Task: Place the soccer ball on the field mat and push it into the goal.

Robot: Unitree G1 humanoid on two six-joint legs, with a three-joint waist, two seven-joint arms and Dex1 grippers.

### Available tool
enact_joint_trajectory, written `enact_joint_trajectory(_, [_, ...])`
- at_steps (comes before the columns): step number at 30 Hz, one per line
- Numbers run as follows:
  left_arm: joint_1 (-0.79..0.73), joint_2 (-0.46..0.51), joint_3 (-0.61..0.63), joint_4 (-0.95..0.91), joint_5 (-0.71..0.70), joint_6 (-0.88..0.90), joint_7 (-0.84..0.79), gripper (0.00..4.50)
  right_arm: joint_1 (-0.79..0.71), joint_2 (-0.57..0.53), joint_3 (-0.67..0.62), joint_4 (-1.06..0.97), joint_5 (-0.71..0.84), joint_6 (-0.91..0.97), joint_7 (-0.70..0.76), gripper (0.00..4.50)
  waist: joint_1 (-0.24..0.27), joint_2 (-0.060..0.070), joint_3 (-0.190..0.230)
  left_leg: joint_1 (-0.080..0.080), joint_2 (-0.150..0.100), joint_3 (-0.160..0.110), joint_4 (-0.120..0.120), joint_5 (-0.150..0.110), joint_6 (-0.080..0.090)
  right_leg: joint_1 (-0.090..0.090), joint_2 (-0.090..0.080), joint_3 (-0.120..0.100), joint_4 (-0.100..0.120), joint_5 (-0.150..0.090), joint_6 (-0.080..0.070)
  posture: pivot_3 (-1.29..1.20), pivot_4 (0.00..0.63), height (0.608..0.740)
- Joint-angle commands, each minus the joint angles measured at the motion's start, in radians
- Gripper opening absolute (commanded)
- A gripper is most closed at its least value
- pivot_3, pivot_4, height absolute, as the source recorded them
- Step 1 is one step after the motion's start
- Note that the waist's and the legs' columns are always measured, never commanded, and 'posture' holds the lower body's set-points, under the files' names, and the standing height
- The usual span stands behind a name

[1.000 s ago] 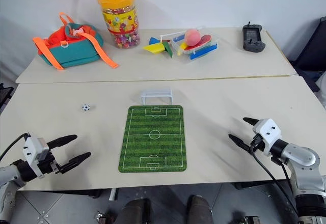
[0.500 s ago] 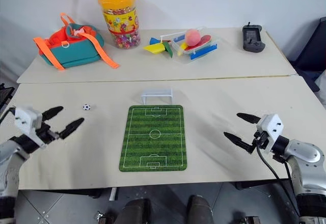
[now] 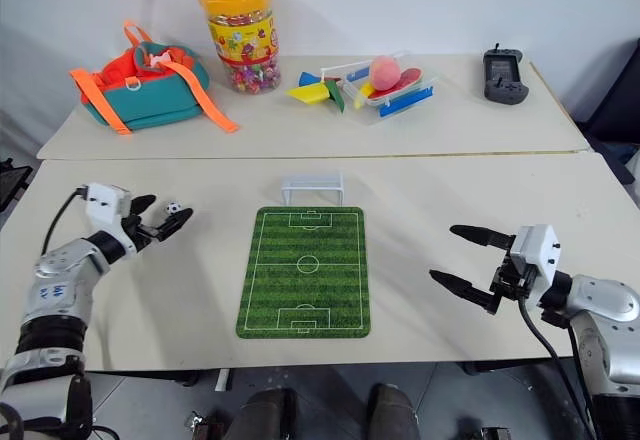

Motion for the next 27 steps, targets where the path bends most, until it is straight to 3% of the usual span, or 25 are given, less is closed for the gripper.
enact_joint_trajectory(1, [-0.056,0.000,-0.012,0.092,0.024,-0.066,-0.020,4.47,0.033,-0.017,-0.045,-0.059,0.006,0.010,-0.013,4.50,0.000,0.000,0.000,0.000,0.000,0.000,0.000,0.000,0.000,0.000,0.000,0.000,0.000,0.000,0.000,0.00,0.150,0.740])
enact_joint_trajectory(5, [-0.112,-0.001,-0.038,0.222,0.064,-0.114,-0.014,4.47,0.062,-0.025,-0.056,-0.089,-0.001,0.026,-0.034,4.50,0.000,-0.001,0.000,0.000,0.000,0.001,0.000,0.000,0.000,0.000,0.000,0.000,0.000,0.000,0.000,0.00,0.150,0.740])
enact_joint_trajectory(6, [-0.117,-0.001,-0.042,0.238,0.068,-0.126,-0.021,4.30,0.068,-0.029,-0.061,-0.094,0.000,0.029,-0.036,4.50,0.000,-0.001,0.000,0.000,0.000,0.001,0.000,0.000,0.000,0.000,0.000,0.001,-0.001,0.000,0.001,0.00,0.150,0.740])
enact_joint_trajectory(9, [-0.124,0.002,-0.059,0.262,0.078,-0.137,-0.049,3.63,0.082,-0.039,-0.078,-0.107,-0.002,0.042,-0.040,4.50,-0.001,-0.001,0.000,0.001,0.000,0.002,0.002,0.000,0.000,0.000,0.000,0.002,-0.001,0.000,0.001,0.00,0.150,0.740])
enact_joint_trajectory(17, [-0.087,0.016,-0.066,0.226,0.060,-0.144,-0.103,1.10,0.082,-0.055,-0.101,-0.106,0.000,0.054,-0.035,4.50,-0.009,-0.001,0.000,0.003,0.000,0.003,0.002,0.001,0.002,0.000,0.000,0.004,0.000,0.001,-0.001,0.00,0.150,0.740])
enact_joint_trajectory(19, [-0.072,0.017,-0.062,0.195,0.049,-0.148,-0.123,0.86,0.079,-0.058,-0.104,-0.102,0.001,0.054,-0.031,4.50,-0.010,-0.001,0.000,0.004,0.001,0.004,0.002,0.000,0.003,0.000,0.000,0.004,0.000,0.002,-0.002,0.00,0.150,0.740])
enact_joint_trajectory(23, [0.075,0.003,-0.081,-0.172,-0.077,-0.075,-0.307,0.86,0.070,-0.066,-0.112,-0.090,0.014,0.051,-0.003,4.50,-0.010,-0.001,0.000,0.005,0.002,0.006,0.001,0.000,0.001,0.000,0.000,0.004,0.000,0.002,-0.002,0.00,0.150,0.740])
enact_joint_trajectory(27, [0.219,0.001,-0.141,-0.500,-0.142,0.067,-0.371,0.86,0.056,-0.069,-0.113,-0.078,0.034,0.050,0.037,4.50,-0.002,-0.002,0.001,0.002,0.003,0.007,0.002,-0.001,0.001,-0.001,0.001,0.005,0.001,0.003,0.000,0.00,0.150,0.740])
